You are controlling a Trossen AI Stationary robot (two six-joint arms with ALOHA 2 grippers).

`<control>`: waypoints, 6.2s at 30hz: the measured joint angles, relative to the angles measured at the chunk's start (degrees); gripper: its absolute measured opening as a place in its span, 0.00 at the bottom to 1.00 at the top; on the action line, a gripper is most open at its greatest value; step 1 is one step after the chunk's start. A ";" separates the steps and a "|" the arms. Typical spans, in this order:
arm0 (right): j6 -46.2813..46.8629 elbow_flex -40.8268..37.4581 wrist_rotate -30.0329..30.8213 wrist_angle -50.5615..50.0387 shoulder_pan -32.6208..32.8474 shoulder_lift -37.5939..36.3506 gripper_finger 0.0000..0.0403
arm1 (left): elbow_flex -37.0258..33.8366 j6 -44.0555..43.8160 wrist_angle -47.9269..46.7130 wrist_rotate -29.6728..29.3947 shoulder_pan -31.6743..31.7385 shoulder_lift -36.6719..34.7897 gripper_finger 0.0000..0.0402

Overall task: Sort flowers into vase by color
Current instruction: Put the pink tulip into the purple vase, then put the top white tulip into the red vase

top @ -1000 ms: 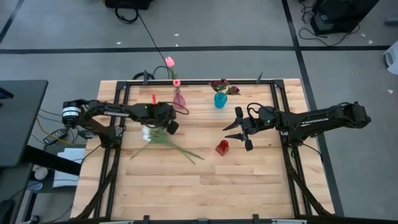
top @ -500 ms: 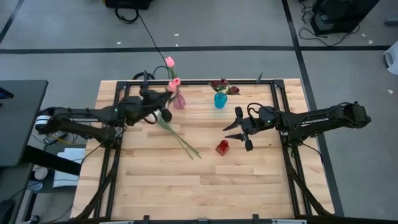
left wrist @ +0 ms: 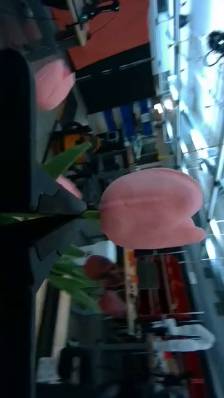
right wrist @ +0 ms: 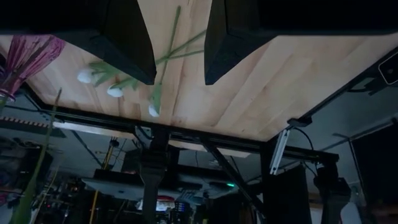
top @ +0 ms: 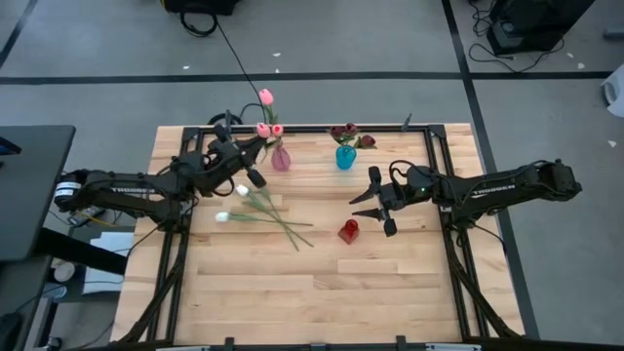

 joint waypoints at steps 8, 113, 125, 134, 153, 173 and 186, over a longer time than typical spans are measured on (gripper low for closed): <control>-0.22 0.00 0.27 -2.25 -0.04 0.00 0.37 | 0.01 4.52 6.69 0.06 0.25 -0.17 0.03; 1.81 0.00 0.45 -0.79 1.25 -0.02 0.37 | -9.17 -43.47 -21.29 -18.71 -9.86 -0.48 0.48; 1.84 0.00 2.18 -3.45 0.31 -0.04 0.37 | -8.45 -84.96 -34.94 3.67 -10.93 18.83 0.42; 1.84 0.00 2.18 -3.03 0.31 -0.04 0.37 | 3.11 -85.50 -52.21 8.86 -6.12 29.64 0.38; 1.81 0.00 2.19 -3.05 0.31 -0.04 0.37 | 15.24 -78.98 -60.23 14.76 -2.25 41.25 0.38; 1.90 0.00 2.15 -2.66 0.33 -0.04 0.37 | 15.33 -75.99 -67.54 14.97 -1.57 41.18 0.03; 1.46 -0.02 4.97 -4.98 0.33 -0.70 0.37 | 23.96 -76.62 -81.67 18.03 -10.63 35.97 0.01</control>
